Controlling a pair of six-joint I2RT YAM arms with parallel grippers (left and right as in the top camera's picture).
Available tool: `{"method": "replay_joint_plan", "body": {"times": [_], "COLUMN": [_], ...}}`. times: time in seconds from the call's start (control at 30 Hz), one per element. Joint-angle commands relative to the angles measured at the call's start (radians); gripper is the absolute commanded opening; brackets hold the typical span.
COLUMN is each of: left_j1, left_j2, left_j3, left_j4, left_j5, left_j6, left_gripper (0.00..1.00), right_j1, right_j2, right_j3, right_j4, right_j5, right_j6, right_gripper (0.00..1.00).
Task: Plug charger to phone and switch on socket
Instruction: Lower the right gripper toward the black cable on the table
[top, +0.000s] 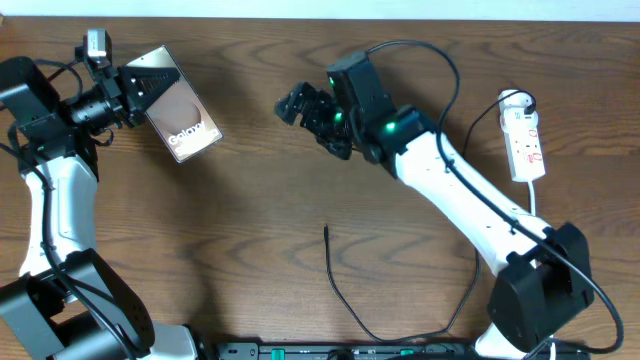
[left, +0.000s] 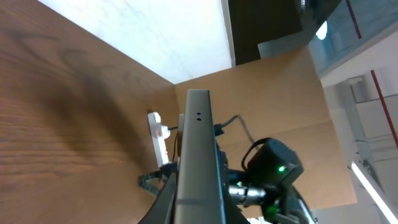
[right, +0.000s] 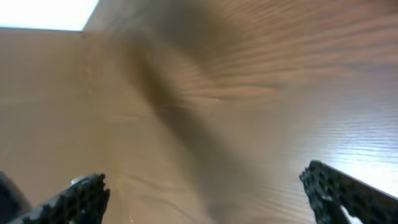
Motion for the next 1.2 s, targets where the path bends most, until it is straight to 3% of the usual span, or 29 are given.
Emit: {"method": "replay_joint_plan", "body": {"times": [0.0, 0.13, 0.3, 0.47, 0.73, 1.17], "left_j1": [0.001, 0.001, 0.001, 0.001, 0.001, 0.001], "left_j2": [0.004, 0.004, 0.004, 0.004, 0.004, 0.004], "left_j3": [0.008, 0.008, 0.008, 0.008, 0.008, 0.008], "left_j4": [0.004, 0.004, 0.004, 0.004, 0.004, 0.004], "left_j5": [0.033, 0.033, 0.033, 0.033, 0.033, 0.033], "left_j6": [0.024, 0.024, 0.025, 0.025, 0.028, 0.036], "left_gripper": [0.08, 0.08, 0.08, 0.08, 0.07, 0.08], "right_j1": [-0.001, 0.026, 0.091, 0.175, 0.242, 0.255], "right_j2": [-0.008, -0.008, -0.008, -0.006, 0.054, 0.214], "right_j3": [0.039, 0.022, -0.010, -0.042, -0.060, -0.060], "right_j4": [-0.156, -0.423, -0.585, -0.594, -0.618, -0.533], "right_j5": [0.040, 0.113, 0.141, 0.196, 0.245, 0.178], "right_j6": [-0.114, -0.198, -0.245, -0.378, -0.300, -0.301], "right_gripper": [0.99, 0.99, 0.99, 0.99, 0.99, 0.99]}}
